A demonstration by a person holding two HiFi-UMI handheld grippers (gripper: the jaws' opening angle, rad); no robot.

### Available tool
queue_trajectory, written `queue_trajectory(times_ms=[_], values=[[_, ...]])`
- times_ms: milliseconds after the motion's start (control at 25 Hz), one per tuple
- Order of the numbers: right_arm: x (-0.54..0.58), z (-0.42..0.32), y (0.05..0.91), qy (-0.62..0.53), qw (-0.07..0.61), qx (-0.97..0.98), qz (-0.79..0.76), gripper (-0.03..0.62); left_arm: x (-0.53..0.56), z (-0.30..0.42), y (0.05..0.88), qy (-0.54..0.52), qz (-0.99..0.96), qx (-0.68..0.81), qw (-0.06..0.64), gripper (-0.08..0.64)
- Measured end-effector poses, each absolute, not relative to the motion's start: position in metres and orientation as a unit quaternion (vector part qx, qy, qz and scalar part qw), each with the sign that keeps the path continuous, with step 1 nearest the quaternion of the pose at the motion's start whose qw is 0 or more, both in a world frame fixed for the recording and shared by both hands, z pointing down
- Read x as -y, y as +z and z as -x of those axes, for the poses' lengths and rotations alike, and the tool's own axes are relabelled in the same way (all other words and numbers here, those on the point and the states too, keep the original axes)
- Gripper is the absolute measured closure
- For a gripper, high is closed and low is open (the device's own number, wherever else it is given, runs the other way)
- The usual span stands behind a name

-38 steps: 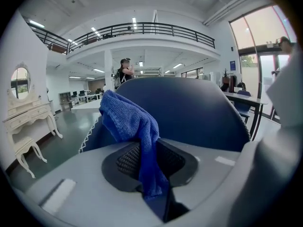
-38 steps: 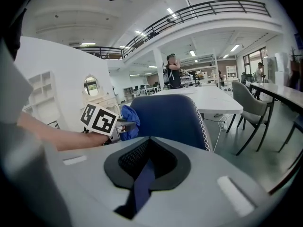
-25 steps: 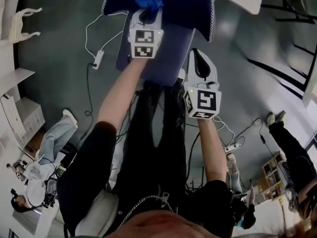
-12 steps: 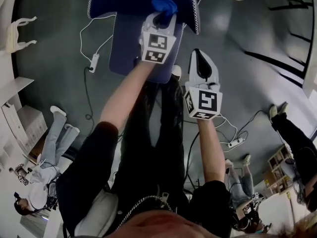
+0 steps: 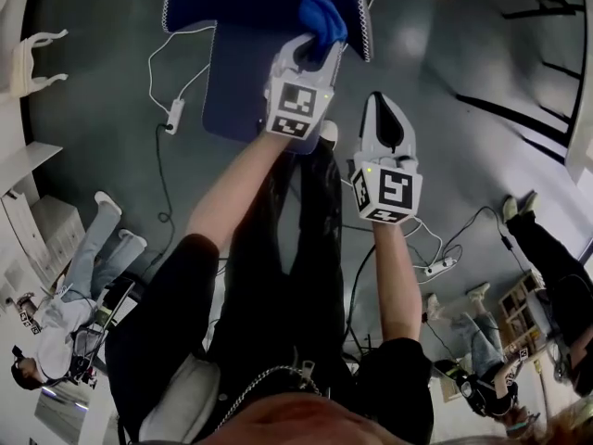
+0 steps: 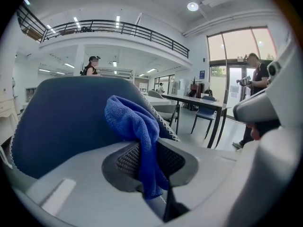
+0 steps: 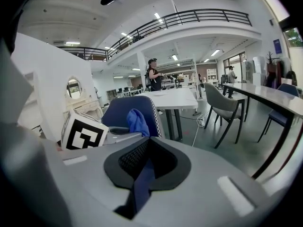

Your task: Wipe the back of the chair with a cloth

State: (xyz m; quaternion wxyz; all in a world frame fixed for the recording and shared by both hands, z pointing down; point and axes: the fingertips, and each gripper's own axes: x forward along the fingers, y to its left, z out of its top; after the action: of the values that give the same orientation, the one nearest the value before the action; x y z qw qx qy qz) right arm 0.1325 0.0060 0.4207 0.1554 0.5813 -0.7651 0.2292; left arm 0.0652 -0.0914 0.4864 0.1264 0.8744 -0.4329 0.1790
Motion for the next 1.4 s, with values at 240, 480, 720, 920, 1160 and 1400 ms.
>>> queue_trajectory(times_ms=[240,480,720,920,1160,1400], values=[[0.007,-0.101,0.423,0.228,0.155,0.783,-0.558,0.589,0.093,0.008,0.480,0.182,-0.852,0.477,0.116,0.477],[0.015,-0.052,0.427,0.226,0.157,0.804,-0.526,0.589,0.101,0.114,0.491,0.197,-0.806,0.545,0.118,0.477],[0.027,-0.017,0.428,0.221,0.169,0.822,-0.497,0.589,0.111,0.213,0.512,0.204,-0.741,0.625,0.140,0.477],[0.035,-0.007,0.435,0.222,0.179,0.822,-0.493,0.589,0.134,0.240,0.523,0.197,-0.718,0.649,0.154,0.477],[0.033,-0.009,0.442,0.228,0.186,0.816,-0.497,0.589,0.157,0.222,0.531,0.199,-0.729,0.636,0.154,0.477],[0.036,-0.017,0.445,0.231,0.180,0.810,-0.508,0.589,0.165,0.208,0.535,0.202,-0.738,0.626,0.149,0.477]])
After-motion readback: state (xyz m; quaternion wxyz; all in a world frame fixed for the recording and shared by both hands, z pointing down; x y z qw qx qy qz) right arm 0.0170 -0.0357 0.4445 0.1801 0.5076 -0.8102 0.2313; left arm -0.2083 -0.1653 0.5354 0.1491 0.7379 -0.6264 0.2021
